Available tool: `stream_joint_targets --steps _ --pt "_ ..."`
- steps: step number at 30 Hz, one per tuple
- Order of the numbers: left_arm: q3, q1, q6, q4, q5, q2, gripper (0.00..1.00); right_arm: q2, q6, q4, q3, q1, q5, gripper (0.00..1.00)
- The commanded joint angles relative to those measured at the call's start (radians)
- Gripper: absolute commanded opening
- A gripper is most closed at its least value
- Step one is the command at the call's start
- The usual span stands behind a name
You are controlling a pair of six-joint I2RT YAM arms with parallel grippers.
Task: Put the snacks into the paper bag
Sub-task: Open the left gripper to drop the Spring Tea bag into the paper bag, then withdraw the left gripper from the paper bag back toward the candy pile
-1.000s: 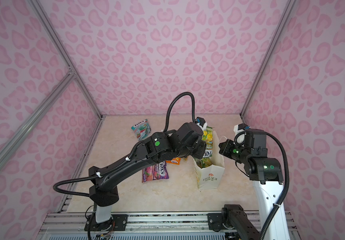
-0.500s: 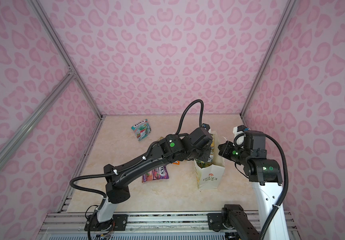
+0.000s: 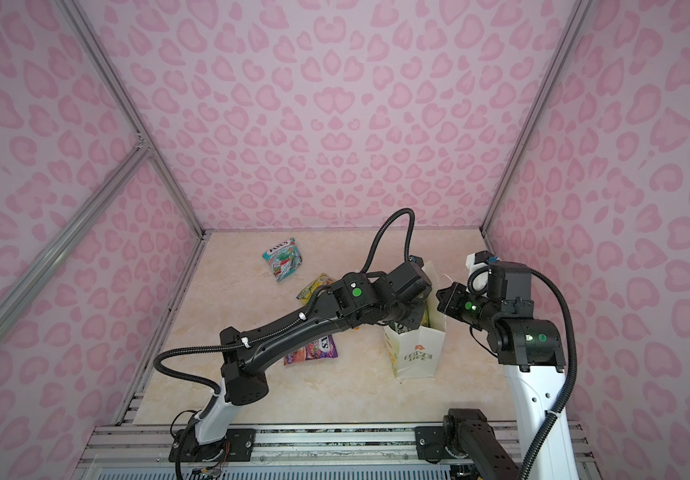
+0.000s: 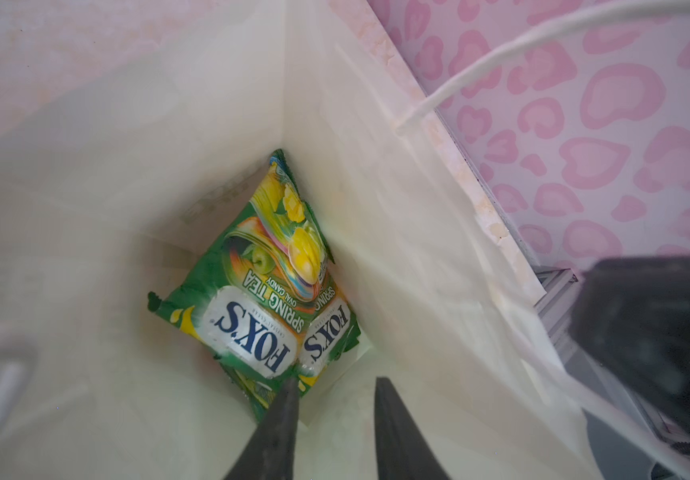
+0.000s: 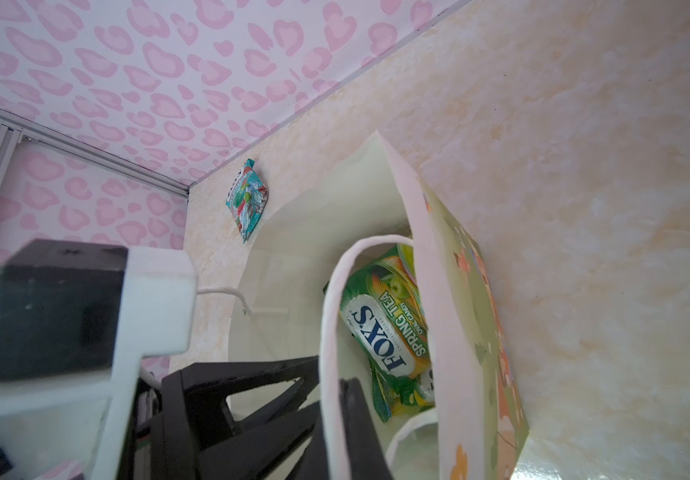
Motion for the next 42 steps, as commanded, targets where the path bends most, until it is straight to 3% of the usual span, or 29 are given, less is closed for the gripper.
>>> stream_joint_targets --steps 1,7,13,19,26,31,37,42 --pt "0.011 -0.001 -0.006 0.023 0.019 -0.023 0.44 -0.002 -0.003 0.017 -0.008 0.001 -0.012 0.0" --pt "0.01 -0.001 0.061 0.064 0.061 -0.115 0.57 -0.003 -0.007 0.016 -0.013 0.001 -0.003 0.0" --pt "-0.123 0.011 0.221 0.124 0.058 -0.289 0.98 -0.006 -0.007 0.019 -0.02 0.0 -0.002 0.0" --pt "-0.352 0.064 0.244 0.251 0.149 -0.529 0.98 -0.009 -0.013 0.013 -0.016 0.0 0.002 0.0" --pt "-0.638 0.216 0.167 0.46 0.296 -0.857 0.97 -0.007 -0.017 0.012 -0.02 -0.001 0.008 0.0" --pt "-0.75 0.404 0.12 0.419 0.31 -1.008 0.97 -0.003 -0.013 0.017 -0.023 -0.001 0.009 0.0" --pt "-0.988 0.647 0.039 0.412 0.445 -1.148 0.97 -0.006 -0.014 0.01 -0.029 0.0 0.019 0.0" --pt "-1.2 0.777 -0.024 0.435 0.559 -1.204 0.97 -0.014 -0.002 0.023 -0.047 0.0 0.001 0.0"
